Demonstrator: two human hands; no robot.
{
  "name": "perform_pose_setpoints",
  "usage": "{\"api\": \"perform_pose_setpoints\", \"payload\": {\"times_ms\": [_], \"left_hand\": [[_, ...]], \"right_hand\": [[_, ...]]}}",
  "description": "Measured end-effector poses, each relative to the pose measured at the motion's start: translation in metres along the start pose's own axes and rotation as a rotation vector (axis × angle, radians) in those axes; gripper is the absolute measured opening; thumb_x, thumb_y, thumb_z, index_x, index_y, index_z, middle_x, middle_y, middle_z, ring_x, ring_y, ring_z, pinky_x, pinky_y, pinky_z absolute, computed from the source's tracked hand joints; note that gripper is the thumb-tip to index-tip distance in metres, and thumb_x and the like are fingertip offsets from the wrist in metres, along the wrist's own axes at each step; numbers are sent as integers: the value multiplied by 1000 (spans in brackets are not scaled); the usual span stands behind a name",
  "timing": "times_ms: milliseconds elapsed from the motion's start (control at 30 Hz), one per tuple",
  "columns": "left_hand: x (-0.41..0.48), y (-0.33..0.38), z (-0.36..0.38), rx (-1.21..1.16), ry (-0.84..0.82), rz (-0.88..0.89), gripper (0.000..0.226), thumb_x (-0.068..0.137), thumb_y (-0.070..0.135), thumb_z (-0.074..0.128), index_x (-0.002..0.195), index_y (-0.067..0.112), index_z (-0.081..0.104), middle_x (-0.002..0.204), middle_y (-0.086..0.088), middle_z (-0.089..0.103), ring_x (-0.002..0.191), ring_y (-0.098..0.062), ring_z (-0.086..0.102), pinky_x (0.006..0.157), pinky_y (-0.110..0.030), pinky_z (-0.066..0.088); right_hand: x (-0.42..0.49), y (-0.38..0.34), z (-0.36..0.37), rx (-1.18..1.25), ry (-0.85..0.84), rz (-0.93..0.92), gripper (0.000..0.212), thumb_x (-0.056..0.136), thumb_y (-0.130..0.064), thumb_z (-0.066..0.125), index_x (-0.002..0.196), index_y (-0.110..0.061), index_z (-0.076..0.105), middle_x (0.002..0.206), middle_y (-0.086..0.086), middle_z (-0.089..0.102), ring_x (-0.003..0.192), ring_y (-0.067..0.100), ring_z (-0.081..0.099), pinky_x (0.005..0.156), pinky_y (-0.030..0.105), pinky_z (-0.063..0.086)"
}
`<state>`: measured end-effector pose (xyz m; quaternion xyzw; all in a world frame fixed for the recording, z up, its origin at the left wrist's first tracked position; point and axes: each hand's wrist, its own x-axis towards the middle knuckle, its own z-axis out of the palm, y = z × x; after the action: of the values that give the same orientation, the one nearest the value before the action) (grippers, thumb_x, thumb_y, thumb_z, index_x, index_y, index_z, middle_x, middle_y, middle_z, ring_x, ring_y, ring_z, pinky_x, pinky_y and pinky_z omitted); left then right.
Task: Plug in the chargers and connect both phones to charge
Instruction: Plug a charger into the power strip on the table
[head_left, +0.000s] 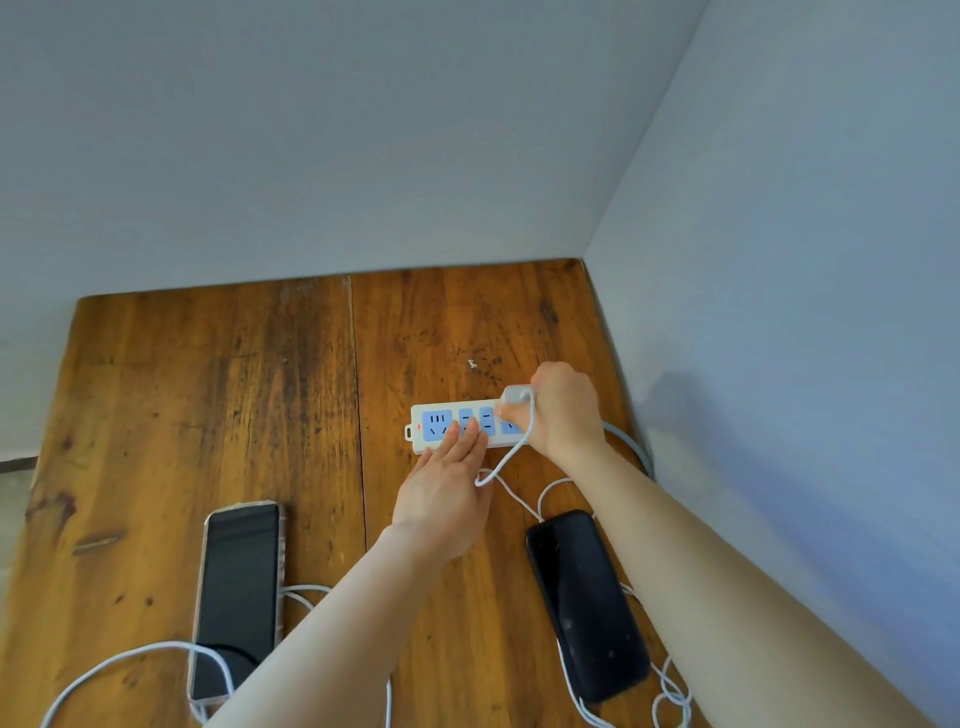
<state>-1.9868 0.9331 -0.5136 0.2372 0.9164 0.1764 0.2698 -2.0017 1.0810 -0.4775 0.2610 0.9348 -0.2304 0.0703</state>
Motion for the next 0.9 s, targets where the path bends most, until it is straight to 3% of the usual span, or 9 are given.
{"api": "perform_pose_setpoints", "payload": {"times_ms": [67, 233, 533, 667, 767, 900], "left_hand": [[0, -1, 0, -3, -5, -2, 57, 100, 34, 34, 152, 29, 10, 160, 12, 2, 145, -9, -9, 116, -33, 8], [1, 0, -2, -6, -23, -16, 57, 100, 35, 35, 152, 29, 11, 159, 13, 3, 145, -11, -8, 116, -35, 13], [5, -1, -10, 19, -130, 16, 61, 97, 28, 39, 152, 28, 12, 161, 8, 3, 147, -15, -7, 117, -45, 2], [-12, -13, -12, -80, -41, -27, 65, 92, 22, 43, 151, 26, 16, 161, 1, 9, 147, -24, 9, 117, -49, 15], [-46, -29, 7, 31, -37, -71, 78, 93, 26, 43, 151, 17, -8, 160, -2, -13, 147, -21, -9, 119, -45, 8], [-91, -30, 32, 36, -2, -131, 76, 94, 28, 42, 151, 12, -6, 160, -7, -14, 146, -22, -12, 118, -40, 2]], "right_hand": [[-2, -3, 7, 8, 8, -8, 36, 79, -38, 73, 93, -9, 56, 101, 11, 68, 86, 22, 66, 57, 18, 47], [1, 0, 8, 54, 16, 26, 37, 79, -38, 72, 96, -8, 58, 102, 11, 68, 85, 23, 66, 50, 12, 37], [-6, 2, 10, 138, -21, 80, 37, 82, -29, 72, 109, -11, 55, 113, 11, 65, 93, 23, 65, 55, 16, 43], [-37, 25, 3, 410, -46, 92, 59, 81, -29, 71, 133, -15, 45, 132, 6, 54, 111, 20, 55, 81, 26, 47], [-79, 52, 0, 427, -17, 119, 48, 81, -34, 70, 124, -21, 52, 123, -2, 57, 104, 12, 55, 77, 22, 42], [-140, 97, -4, 391, 11, 188, 31, 83, -36, 67, 109, -22, 60, 106, -6, 60, 94, 9, 55, 70, 18, 38]]}}
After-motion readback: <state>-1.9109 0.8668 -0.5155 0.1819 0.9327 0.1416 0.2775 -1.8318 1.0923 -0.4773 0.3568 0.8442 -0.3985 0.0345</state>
